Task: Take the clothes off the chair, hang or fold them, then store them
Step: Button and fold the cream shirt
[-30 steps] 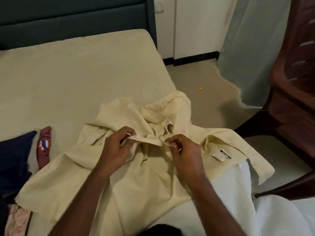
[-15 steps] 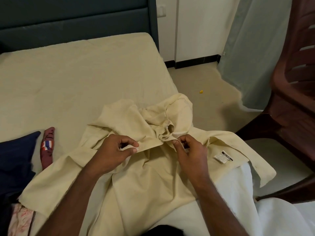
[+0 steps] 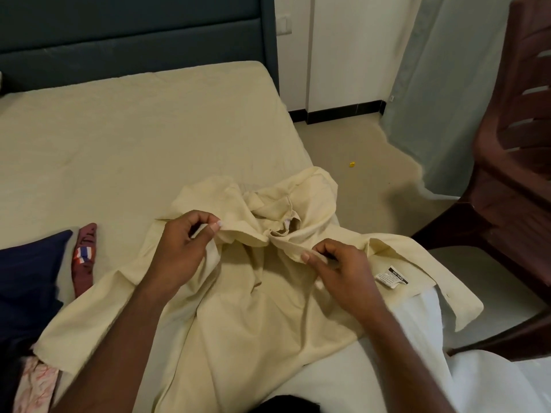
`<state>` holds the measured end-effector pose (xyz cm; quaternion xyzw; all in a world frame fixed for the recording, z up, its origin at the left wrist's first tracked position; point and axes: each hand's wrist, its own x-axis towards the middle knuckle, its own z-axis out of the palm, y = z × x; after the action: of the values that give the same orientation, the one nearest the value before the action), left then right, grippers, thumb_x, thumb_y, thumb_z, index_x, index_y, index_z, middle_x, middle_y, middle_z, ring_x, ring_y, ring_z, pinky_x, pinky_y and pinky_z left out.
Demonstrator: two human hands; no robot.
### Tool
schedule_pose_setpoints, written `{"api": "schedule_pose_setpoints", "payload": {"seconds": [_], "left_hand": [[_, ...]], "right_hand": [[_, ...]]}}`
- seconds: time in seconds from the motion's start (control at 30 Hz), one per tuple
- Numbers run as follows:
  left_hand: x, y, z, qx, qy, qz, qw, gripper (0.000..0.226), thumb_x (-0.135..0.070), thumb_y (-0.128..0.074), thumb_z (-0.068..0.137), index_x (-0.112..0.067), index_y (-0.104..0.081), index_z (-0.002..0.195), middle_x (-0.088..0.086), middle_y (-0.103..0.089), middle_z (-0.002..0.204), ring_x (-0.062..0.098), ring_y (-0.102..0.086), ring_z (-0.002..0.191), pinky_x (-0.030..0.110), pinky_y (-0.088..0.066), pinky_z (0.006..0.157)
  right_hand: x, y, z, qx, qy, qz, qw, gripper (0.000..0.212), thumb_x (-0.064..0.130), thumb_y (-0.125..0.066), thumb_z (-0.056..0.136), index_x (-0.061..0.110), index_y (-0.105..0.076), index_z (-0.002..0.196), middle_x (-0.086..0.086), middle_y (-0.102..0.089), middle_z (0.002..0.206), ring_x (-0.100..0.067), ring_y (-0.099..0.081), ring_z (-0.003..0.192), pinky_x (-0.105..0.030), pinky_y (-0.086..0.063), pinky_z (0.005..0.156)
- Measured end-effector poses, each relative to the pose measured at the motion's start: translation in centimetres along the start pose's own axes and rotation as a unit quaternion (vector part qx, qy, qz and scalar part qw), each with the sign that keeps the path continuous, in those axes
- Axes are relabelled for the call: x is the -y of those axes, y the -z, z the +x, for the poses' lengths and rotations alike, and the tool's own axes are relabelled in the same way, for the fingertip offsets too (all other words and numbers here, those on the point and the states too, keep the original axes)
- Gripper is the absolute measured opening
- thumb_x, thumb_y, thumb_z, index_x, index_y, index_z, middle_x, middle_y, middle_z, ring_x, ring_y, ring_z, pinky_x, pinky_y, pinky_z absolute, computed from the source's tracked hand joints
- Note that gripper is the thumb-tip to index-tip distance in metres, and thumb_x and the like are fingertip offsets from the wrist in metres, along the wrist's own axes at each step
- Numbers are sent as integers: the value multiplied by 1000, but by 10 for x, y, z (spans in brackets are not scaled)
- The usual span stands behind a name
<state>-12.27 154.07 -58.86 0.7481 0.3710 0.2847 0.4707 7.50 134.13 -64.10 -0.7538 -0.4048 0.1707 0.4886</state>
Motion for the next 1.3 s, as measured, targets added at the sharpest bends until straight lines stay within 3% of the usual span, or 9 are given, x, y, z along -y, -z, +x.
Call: {"api": "schedule_pose_setpoints", "payload": {"seconds": [0.1,0.17,0.23,0.3,0.4,0.5,0.67,0.93,1.3], "left_hand": [[-12,1,13,1,17,-22,1000,10,-17,-65,98,-15,-71,91,-13,-69,87,8,-61,87,26,-46,81],[-20,-1,33,-24,-2,24,999,11,-18,-65,98,-21,-70,88,-5,-69,99,12,-62,93,28,-46,83],[-34,-6,53,-84,-29,63,994,12,-19,-64,97,-26,-67,87,5,-66,110,13,-62,97,28,-47,83],[-54,-12,59,-180,-86,60,978,7,-20,-63,95,-23,-66,90,7,-67,107,13,-62,94,32,-51,85],[-80,-31,30,-306,-200,46,930,3,-13,-63,94,-12,-66,94,7,-66,95,15,-59,86,29,-49,81],[-69,-70,-24,-267,-241,100,928,3,-15,-65,94,-14,-66,91,0,-63,90,26,-60,85,42,-49,78],[-7,-114,-78,-166,-131,113,971,11,-36,-58,96,-27,-64,94,-16,-62,91,14,-59,90,52,-50,79],[1,-118,-87,-169,-78,53,981,3,-36,-60,94,-39,-61,92,-17,-64,89,11,-59,93,58,-50,82],[0,-123,-90,-144,-103,105,979,8,-33,-60,94,-31,-66,91,-18,-62,87,13,-57,90,55,-49,79]], "right_hand": [[17,33,15,190,-11,95,977,16,21,-72,95,18,-73,80,-3,-65,71,-8,-54,68,-24,-44,66],[30,44,37,211,-34,72,974,13,18,-74,93,13,-76,82,-1,-66,72,-6,-56,70,-23,-45,69],[47,44,64,136,-38,14,990,13,20,-77,90,12,-76,79,1,-67,70,-6,-56,66,-28,-47,70],[67,37,84,-19,-22,-17,999,16,24,-77,89,16,-75,76,3,-69,66,-5,-58,61,-26,-50,67],[101,22,72,-216,22,57,974,15,28,-75,91,23,-73,78,11,-69,66,-2,-64,62,-19,-51,63],[96,-10,25,-217,30,51,974,20,26,-72,93,26,-65,75,16,-63,63,2,-61,63,-7,-41,61],[45,-53,-26,-121,-54,98,986,15,26,-69,95,22,-69,81,11,-69,71,-11,-66,70,-14,-47,64],[31,-40,-37,-67,-105,189,974,9,16,-70,95,16,-71,87,3,-71,78,-7,-62,71,-25,-52,72],[34,-40,-39,-94,-81,168,978,5,13,-74,92,15,-73,87,4,-73,76,-10,-68,70,-15,-51,65]]}}
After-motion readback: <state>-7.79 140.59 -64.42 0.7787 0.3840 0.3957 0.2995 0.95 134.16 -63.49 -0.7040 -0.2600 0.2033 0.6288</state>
